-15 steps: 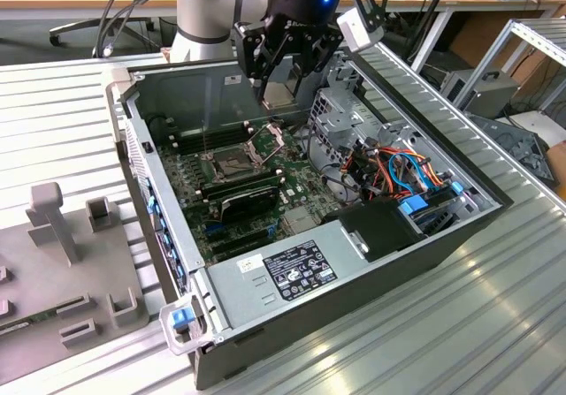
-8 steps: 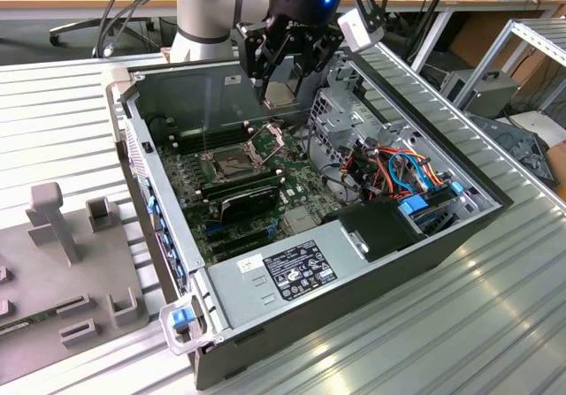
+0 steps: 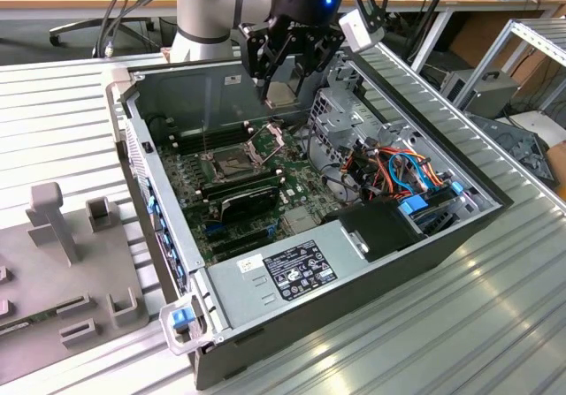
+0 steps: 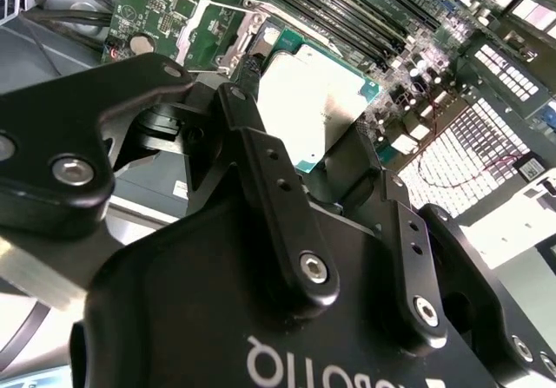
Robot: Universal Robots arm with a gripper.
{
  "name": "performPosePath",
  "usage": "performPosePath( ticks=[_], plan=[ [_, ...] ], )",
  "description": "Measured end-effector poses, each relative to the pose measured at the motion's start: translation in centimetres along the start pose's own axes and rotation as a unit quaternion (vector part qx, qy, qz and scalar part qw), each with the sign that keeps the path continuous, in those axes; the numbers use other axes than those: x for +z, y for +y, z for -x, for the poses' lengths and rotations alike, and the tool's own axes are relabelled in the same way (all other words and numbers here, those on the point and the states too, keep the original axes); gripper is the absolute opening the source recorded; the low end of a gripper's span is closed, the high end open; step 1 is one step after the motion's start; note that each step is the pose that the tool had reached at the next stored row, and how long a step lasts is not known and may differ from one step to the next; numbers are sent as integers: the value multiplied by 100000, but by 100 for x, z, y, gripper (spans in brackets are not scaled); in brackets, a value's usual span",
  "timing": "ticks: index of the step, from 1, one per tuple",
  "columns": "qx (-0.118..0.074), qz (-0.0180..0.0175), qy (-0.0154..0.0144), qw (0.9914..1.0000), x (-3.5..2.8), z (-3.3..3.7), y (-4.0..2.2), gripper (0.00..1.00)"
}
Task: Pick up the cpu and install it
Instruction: 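Pick up the cpu and move it towards the insertion slot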
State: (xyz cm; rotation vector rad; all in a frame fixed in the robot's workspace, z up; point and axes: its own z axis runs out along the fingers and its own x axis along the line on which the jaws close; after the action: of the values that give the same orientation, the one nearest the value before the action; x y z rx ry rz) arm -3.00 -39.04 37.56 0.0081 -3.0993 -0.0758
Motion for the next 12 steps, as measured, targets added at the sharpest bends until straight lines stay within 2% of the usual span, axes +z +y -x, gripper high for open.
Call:
performPosePath(
  ticks=[4, 12],
  plan=[
    [-34, 0, 1, 100000, 2, 8, 12, 55],
    [-89, -7, 7, 100000, 20, 9, 83, 55]
  ],
)
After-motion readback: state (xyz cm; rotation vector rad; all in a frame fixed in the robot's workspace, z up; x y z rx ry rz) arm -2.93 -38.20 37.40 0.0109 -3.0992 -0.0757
